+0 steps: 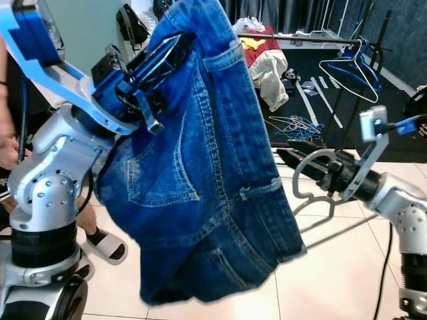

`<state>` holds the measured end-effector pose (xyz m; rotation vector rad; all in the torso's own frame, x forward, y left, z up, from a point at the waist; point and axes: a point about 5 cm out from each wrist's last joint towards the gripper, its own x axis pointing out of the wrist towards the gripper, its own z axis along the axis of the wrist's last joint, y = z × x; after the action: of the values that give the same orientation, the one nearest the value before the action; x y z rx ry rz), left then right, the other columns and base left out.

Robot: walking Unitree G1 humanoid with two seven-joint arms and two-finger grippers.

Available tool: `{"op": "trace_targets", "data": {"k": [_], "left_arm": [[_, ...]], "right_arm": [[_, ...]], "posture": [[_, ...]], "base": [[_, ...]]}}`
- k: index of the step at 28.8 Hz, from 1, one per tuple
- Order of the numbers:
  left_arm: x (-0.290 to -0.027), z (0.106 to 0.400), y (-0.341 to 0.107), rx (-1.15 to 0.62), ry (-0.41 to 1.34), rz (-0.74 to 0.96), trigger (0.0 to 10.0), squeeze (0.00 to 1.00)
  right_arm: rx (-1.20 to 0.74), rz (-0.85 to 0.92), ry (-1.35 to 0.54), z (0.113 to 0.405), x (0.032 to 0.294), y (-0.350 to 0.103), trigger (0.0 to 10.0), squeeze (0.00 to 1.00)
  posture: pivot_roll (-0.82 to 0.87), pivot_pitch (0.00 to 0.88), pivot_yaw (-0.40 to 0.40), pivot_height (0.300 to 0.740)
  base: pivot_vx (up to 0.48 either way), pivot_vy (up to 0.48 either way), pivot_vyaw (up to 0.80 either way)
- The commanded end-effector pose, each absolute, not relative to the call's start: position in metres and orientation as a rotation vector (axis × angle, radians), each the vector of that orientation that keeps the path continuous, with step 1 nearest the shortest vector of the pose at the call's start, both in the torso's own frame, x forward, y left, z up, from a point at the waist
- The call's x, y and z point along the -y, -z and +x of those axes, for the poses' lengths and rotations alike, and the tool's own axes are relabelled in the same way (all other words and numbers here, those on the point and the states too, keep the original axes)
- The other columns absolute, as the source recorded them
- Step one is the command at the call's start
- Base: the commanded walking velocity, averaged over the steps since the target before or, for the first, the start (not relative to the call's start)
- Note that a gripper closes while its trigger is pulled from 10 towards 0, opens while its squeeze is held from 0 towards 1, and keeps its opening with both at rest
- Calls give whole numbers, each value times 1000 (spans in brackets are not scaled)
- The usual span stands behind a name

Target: Hang hanger

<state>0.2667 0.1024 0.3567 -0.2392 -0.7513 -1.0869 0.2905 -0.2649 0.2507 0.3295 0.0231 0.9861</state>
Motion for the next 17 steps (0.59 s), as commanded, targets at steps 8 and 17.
{"op": "trace_targets", "data": {"k": [8, 17], "left_arm": [[-96, 257, -351, 774, 1177, -221, 0, 0], [-103, 260, -352, 787, 1208, -227, 0, 0]], "right_arm": [[-75, 162, -993, 282, 301, -292, 10000, 0], [-184, 59, -1019, 275, 313, -303, 10000, 0]], "posture": [[-184, 0, -14, 740], [-197, 0, -20, 740]], "base": [[0, 0, 0], [0, 0, 0]]}}
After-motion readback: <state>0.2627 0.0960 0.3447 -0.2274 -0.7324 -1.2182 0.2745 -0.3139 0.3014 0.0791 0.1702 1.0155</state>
